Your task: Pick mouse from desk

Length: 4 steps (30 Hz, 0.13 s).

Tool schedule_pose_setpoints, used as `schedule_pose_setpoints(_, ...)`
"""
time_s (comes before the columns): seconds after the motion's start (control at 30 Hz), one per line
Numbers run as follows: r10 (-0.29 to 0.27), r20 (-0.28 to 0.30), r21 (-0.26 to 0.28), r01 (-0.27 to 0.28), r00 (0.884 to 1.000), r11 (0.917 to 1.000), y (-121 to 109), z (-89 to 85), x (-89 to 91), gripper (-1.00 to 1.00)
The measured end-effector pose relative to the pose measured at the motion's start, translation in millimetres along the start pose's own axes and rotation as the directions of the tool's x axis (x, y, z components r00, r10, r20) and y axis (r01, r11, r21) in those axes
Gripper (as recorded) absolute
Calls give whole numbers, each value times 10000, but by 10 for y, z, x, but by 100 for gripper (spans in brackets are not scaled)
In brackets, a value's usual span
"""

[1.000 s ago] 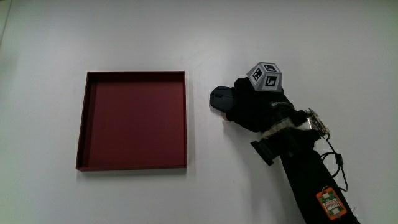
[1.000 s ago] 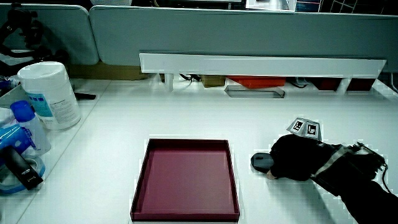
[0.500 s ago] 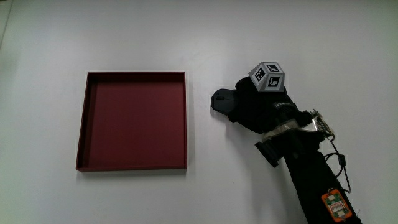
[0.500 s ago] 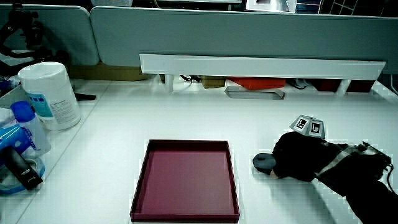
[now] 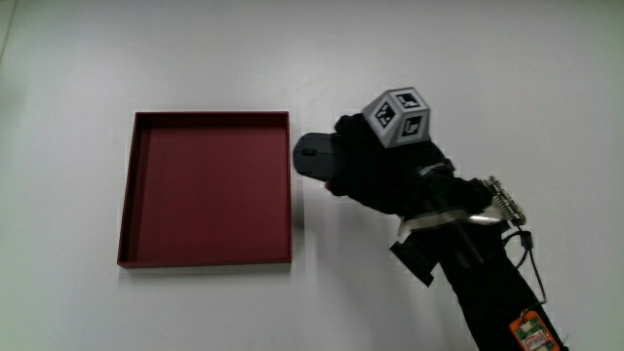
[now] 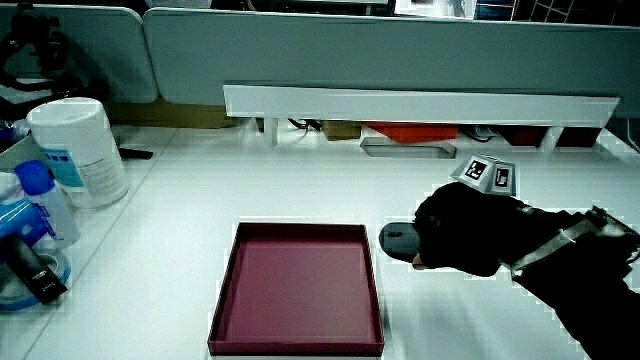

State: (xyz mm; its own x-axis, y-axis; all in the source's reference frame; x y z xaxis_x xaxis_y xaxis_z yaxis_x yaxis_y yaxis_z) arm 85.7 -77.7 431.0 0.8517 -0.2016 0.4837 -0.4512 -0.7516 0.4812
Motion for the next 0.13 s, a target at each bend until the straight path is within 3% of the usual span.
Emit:
schedule_pose_setpoints(0.03,88,43,-48,-88,10000,9999,7,-3,-59,100)
schedule_pose_setpoints(0.1,835,-445,-588,-860,9955,9946,200,-219,9,100)
schedule_pose_setpoints(0.13,718,-115,-299,-721,9974,9970,39,-38,-234,100)
